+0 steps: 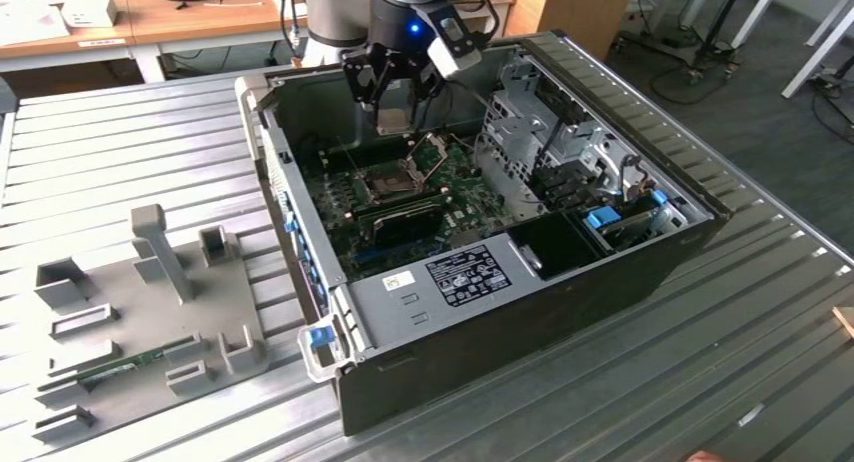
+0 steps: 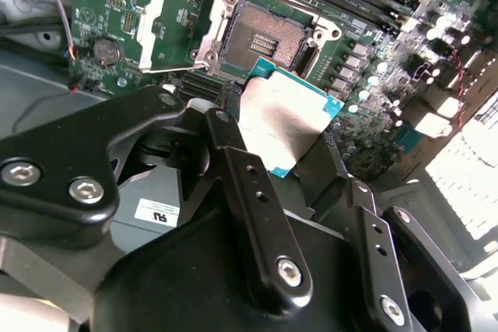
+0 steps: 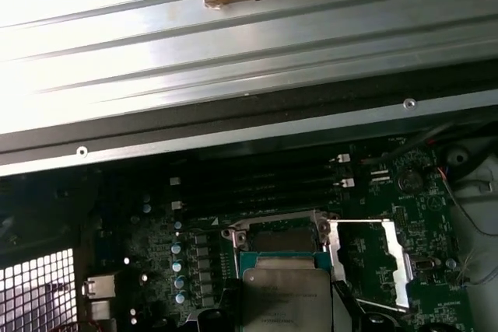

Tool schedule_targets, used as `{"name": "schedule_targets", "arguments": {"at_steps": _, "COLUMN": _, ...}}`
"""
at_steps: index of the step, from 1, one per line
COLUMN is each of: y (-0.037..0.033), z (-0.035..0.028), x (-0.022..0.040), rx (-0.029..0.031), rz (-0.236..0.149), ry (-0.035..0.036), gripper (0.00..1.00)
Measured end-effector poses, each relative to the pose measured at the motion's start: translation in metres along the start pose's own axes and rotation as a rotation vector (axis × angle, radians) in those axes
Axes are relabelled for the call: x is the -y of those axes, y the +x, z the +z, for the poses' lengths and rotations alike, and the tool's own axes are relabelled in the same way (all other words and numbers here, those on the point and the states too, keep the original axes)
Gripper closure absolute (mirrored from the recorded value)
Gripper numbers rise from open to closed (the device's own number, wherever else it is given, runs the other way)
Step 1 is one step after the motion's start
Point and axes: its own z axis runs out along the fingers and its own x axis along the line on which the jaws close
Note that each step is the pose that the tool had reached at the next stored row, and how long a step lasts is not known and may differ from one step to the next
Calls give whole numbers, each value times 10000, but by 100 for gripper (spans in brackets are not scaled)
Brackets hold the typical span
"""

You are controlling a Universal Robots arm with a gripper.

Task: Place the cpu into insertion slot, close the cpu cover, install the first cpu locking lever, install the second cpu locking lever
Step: 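Place the cpu into insertion slot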

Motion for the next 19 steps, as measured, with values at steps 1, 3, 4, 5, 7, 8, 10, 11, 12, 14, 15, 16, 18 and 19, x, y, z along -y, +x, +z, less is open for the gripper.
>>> {"name": "schedule_targets", "arguments": {"at_steps": 1, "y": 0, "z": 0, "x": 0, "rx": 2, "rz": 13, "ry": -1, "gripper": 46}}
{"name": "schedule_targets", "arguments": {"at_steps": 3, "y": 0, "z": 0, "x": 0, "rx": 3, "rz": 16, "ry": -2, "gripper": 46}}
{"name": "schedule_targets", "arguments": {"at_steps": 4, "y": 0, "z": 0, "x": 0, "rx": 2, "rz": 16, "ry": -1, "gripper": 46}}
{"name": "schedule_targets", "arguments": {"at_steps": 5, "y": 0, "z": 0, "x": 0, "rx": 3, "rz": 17, "ry": -2, "gripper": 46}}
{"name": "schedule_targets", "arguments": {"at_steps": 7, "y": 0, "z": 0, "x": 0, "rx": 3, "rz": 17, "ry": -1, "gripper": 46}}
{"name": "schedule_targets", "arguments": {"at_steps": 8, "y": 0, "z": 0, "x": 0, "rx": 3, "rz": 17, "ry": -2, "gripper": 46}}
{"name": "schedule_targets", "arguments": {"at_steps": 10, "y": 0, "z": 4, "x": 1, "rx": 3, "rz": 18, "ry": -3, "gripper": 46}}
{"name": "schedule_targets", "arguments": {"at_steps": 11, "y": 0, "z": 11, "x": 1, "rx": 4, "rz": 24, "ry": -5, "gripper": 46}}
{"name": "schedule_targets", "arguments": {"at_steps": 12, "y": 0, "z": 18, "x": 2, "rx": 5, "rz": 37, "ry": -4, "gripper": 46}}
{"name": "schedule_targets", "arguments": {"at_steps": 14, "y": 0, "z": 34, "x": 3, "rx": 7, "rz": 66, "ry": -3, "gripper": 46}}
{"name": "schedule_targets", "arguments": {"at_steps": 15, "y": 0, "z": 45, "x": 4, "rx": 8, "rz": 78, "ry": -3, "gripper": 46}}
{"name": "schedule_targets", "arguments": {"at_steps": 16, "y": 0, "z": 54, "x": 5, "rx": 9, "rz": 87, "ry": -3, "gripper": 46}}
{"name": "schedule_targets", "arguments": {"at_steps": 18, "y": 1, "z": 74, "x": 7, "rx": 10, "rz": 105, "ry": -3, "gripper": 46}}
{"name": "schedule_targets", "arguments": {"at_steps": 19, "y": 1, "z": 83, "x": 8, "rx": 11, "rz": 112, "ry": -3, "gripper": 46}}
